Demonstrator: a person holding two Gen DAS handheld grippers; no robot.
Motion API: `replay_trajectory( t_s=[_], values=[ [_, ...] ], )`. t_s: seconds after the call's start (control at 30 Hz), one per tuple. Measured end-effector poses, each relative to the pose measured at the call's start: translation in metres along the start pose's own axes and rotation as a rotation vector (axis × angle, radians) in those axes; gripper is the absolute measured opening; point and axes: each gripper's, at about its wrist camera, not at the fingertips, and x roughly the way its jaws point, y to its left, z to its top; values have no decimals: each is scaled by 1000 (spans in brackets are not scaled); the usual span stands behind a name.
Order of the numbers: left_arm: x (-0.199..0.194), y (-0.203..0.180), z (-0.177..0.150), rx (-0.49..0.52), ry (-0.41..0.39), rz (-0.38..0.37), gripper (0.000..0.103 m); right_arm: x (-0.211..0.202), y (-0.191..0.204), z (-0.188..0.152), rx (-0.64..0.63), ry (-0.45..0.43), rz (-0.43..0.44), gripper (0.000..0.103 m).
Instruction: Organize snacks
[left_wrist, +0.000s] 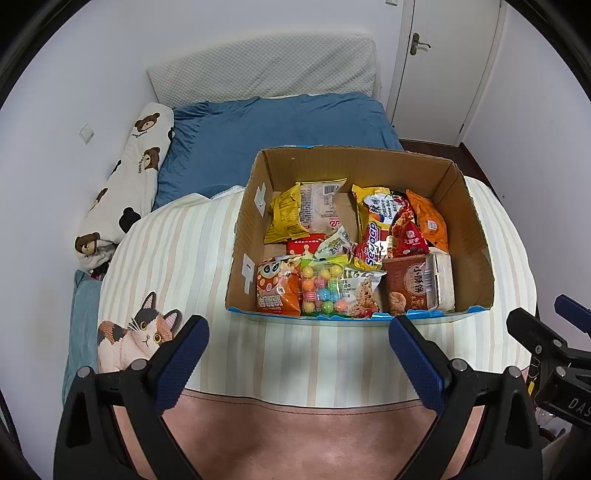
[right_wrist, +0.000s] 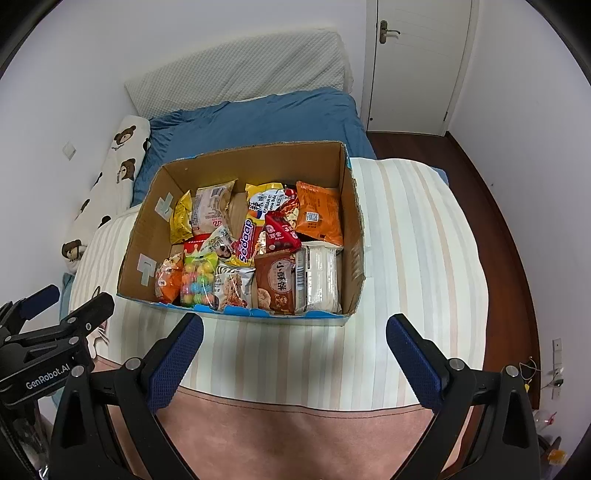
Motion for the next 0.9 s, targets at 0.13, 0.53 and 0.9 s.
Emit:
replay_trajectory(
  t_s=[0.13,0.53,0.9],
  values=[
    [0,0,0,-1,-2,2,100,-1,-1,-1,4,0,0,101],
    [-8,-4,-1,-10,-16,23,100,-2,-3,-1,7,3,3,101],
    [-9,-6,-2,-16,-20,25,100,-3,-5,-3,17,3,3,101]
  ],
)
